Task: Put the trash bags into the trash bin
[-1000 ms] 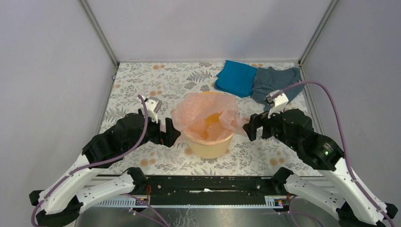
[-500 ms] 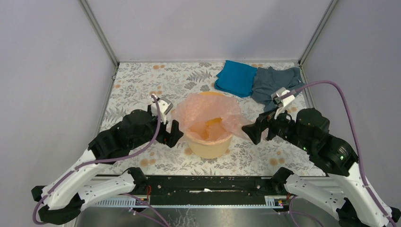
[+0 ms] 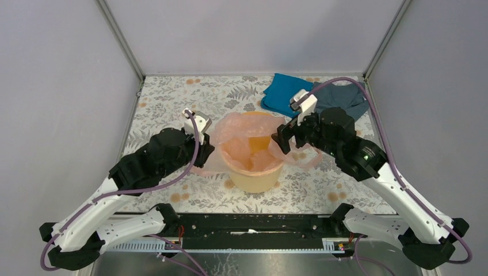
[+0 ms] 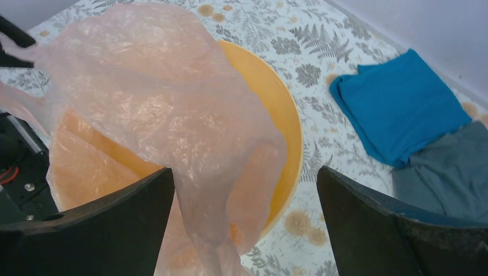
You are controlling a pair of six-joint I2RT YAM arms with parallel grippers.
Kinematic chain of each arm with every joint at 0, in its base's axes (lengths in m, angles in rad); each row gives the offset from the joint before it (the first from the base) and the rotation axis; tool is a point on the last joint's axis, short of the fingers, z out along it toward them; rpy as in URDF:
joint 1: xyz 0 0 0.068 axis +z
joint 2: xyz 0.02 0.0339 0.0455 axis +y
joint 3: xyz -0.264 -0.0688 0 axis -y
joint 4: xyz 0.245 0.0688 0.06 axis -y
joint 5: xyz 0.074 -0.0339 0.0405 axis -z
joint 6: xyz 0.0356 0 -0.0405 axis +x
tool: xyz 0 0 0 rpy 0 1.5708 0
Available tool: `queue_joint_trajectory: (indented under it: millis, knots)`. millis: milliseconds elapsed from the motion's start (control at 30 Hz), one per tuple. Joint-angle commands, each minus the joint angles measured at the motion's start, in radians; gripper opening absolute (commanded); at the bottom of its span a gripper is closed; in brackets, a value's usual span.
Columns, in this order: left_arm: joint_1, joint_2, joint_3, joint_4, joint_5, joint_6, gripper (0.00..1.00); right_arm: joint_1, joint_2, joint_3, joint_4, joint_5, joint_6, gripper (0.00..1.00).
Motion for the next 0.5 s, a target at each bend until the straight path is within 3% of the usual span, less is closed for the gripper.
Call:
queue_joint_trajectory:
  millis: [0,100,200,267,333,367,467]
  knots:
    - [0.003,0.032,0.047,0.091,0.01,0.041,0.21,-0.003,0.027,-0.015,0.134,-0.115,-0.159,1.0]
    - [0.003,0.058,0.059,0.119,0.049,0.038,0.09,-0.003,0.062,-0.013,0.151,-0.157,-0.146,1.0]
    - [0.002,0.074,0.081,0.141,0.085,0.016,0.0,-0.003,0.071,-0.048,0.183,-0.231,-0.101,0.88]
    - [0.003,0.081,0.092,0.149,0.11,0.007,0.0,-0.003,0.064,-0.093,0.221,-0.278,-0.062,0.72]
    - [0.003,0.086,0.099,0.153,0.14,-0.003,0.0,-0.003,0.054,-0.128,0.243,-0.282,-0.007,0.46]
    - [0.003,0.087,0.102,0.155,0.16,-0.01,0.0,-0.003,0.047,-0.144,0.244,-0.268,0.032,0.37]
    - [0.005,0.087,0.092,0.181,0.239,-0.037,0.0,-0.003,0.025,-0.188,0.234,-0.235,0.166,0.31]
